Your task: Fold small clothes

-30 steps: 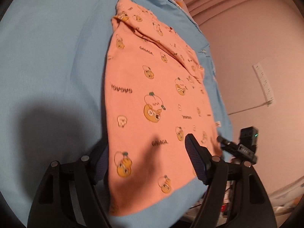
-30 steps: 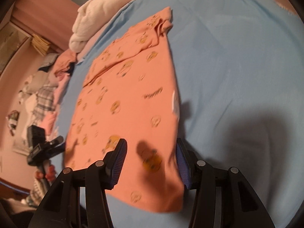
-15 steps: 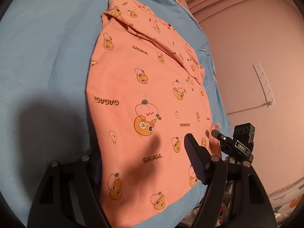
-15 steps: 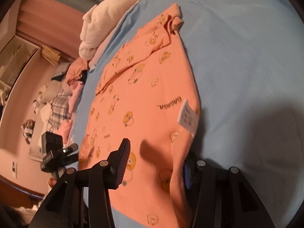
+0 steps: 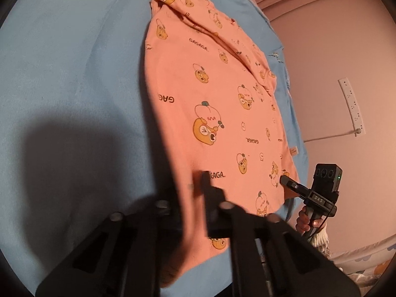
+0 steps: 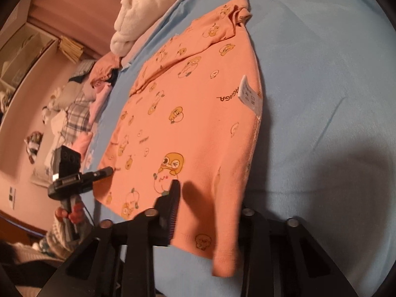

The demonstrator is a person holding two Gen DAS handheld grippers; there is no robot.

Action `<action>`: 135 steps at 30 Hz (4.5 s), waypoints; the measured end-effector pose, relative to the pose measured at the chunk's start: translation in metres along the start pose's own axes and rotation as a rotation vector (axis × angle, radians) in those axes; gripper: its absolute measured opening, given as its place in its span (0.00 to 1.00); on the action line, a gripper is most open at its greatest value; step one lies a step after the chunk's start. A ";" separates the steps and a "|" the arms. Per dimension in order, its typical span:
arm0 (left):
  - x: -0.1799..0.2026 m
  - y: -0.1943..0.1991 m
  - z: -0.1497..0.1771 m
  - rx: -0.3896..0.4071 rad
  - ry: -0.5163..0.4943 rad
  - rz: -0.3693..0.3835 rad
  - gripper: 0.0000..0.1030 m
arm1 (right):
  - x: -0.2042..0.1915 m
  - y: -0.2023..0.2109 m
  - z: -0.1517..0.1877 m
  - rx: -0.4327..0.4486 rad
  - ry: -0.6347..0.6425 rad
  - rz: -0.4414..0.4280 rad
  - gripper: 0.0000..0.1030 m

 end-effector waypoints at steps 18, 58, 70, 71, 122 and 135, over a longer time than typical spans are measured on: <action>0.041 0.046 -0.069 0.152 0.040 0.328 0.01 | -0.064 0.033 -0.077 0.261 0.079 -0.317 0.09; -0.013 -0.024 -0.250 0.150 0.109 0.165 0.18 | 0.024 -0.062 -0.234 0.164 -0.149 -0.060 0.29; -0.059 -0.024 -0.314 0.336 0.515 0.221 0.02 | 0.048 -0.073 -0.297 0.300 -0.355 -0.113 0.06; -0.069 -0.028 -0.317 0.349 0.544 0.176 0.03 | 0.058 -0.077 -0.301 0.307 -0.392 -0.089 0.06; -0.021 -0.002 -0.196 0.202 -0.072 -0.112 0.30 | 0.048 -0.027 -0.216 0.235 0.009 0.239 0.35; -0.011 0.001 -0.193 0.223 -0.058 -0.045 0.28 | 0.025 -0.047 -0.210 0.191 0.103 0.182 0.35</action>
Point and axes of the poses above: each gripper's, at about its wrist camera, not at the fingertips, and y roughly against the way its jaws point, x to its right, z to its underside, the point moved 7 cm from there along -y, roughly the way its jaws point, and after that the axes turned 1 degree about -z, right-handed, at the moved point
